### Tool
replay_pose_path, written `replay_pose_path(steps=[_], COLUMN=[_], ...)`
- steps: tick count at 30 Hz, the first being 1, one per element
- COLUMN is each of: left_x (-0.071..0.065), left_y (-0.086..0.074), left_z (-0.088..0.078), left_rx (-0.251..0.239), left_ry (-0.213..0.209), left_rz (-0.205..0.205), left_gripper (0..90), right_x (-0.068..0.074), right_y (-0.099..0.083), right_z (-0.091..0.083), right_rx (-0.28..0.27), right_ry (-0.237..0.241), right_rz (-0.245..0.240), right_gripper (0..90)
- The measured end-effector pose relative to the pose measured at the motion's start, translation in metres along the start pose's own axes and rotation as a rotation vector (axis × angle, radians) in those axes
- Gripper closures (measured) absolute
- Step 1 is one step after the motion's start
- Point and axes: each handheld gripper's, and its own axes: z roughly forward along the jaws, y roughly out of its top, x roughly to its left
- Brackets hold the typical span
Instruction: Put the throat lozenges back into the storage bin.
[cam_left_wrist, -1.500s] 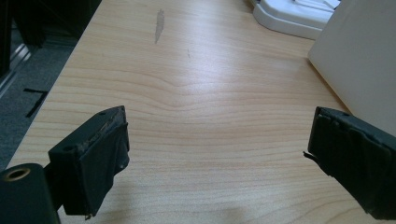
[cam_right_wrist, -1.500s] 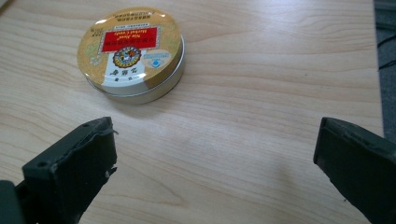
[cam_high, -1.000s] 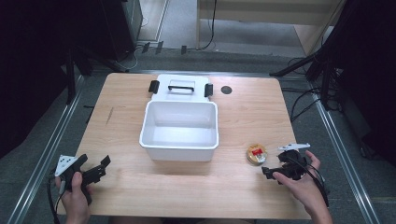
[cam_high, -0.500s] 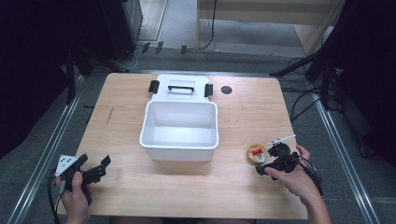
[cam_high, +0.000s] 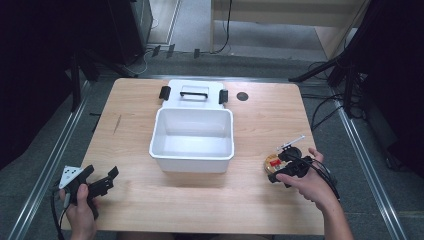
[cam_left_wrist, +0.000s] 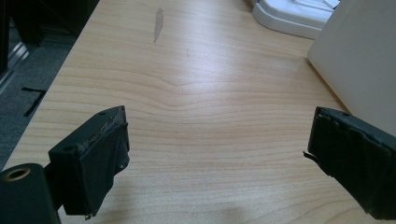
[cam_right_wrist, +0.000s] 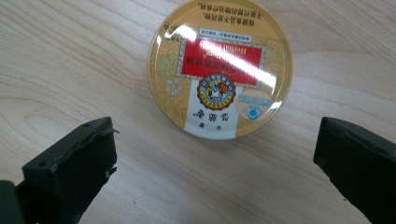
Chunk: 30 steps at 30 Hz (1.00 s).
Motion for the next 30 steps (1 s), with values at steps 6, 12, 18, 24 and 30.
replay_pose_path(steps=[6,12,18,24,30], left_x=[0.000,0.000,0.000,0.000,0.001], left_y=[0.000,0.000,0.000,0.000,0.000], left_z=[0.000,0.000,0.000,0.000,0.000], left_rx=[0.000,0.000,0.000,0.000,0.000], left_ry=[-0.001,-0.002,-0.002,-0.002,-0.002], left_rz=[-0.001,-0.003,-0.003,-0.004,-0.004], left_gripper=[6.1,6.1,6.1,6.1,6.1], right_x=[0.002,0.002,0.003,0.004,0.003], right_y=[0.010,0.018,0.027,0.034,0.038], right_z=[0.003,0.008,0.011,0.017,0.020], right_rx=[0.039,0.074,0.092,0.103,0.111], right_ry=[-0.009,-0.020,-0.032,-0.055,-0.057], right_rz=[-0.003,-0.005,-0.009,0.011,0.054], right_gripper=[0.0,0.0,1.1,5.3,9.7])
